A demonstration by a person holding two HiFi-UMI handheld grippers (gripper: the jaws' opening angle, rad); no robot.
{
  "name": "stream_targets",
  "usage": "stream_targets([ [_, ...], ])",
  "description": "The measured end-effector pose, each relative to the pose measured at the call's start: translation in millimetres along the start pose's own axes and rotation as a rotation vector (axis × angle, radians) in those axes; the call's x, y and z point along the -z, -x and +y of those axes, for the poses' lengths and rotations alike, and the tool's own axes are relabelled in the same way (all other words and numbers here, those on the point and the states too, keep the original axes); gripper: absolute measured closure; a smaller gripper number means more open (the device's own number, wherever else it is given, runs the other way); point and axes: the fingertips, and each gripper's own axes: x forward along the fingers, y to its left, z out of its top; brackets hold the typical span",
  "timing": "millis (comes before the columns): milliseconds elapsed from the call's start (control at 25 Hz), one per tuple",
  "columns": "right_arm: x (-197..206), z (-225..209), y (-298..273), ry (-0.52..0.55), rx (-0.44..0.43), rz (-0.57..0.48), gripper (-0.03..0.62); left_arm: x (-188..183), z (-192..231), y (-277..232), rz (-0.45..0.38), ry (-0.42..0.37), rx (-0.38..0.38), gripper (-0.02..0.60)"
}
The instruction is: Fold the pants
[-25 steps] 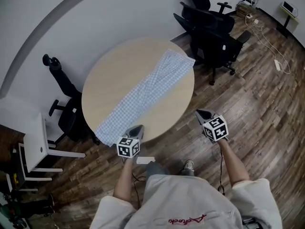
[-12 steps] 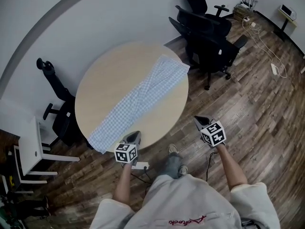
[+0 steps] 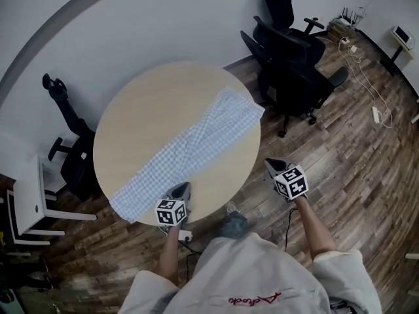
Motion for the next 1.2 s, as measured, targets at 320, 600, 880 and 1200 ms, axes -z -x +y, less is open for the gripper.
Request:
stream_targets([
  [320, -58, -49, -65, 0.077, -0.032, 0.035, 0.565, -4, 43, -18, -0.016, 0.117, -0.071, 0.546],
  [600, -89, -75, -112, 0.1, -0.045, 0.053, 0.565, -12, 64, -30, -0.035, 0.157, -0.113, 0.546],
  [880, -107, -97, -144, 0.132, -0.085, 0.077, 0.565, -14, 74, -33, -0.023, 0.167, -0.161, 0.546],
  [1200, -132, -126, -205, 0.207, -0.182, 0.116, 0.563, -9, 84, -41, 0.065, 0.128, -0.236, 0.545],
])
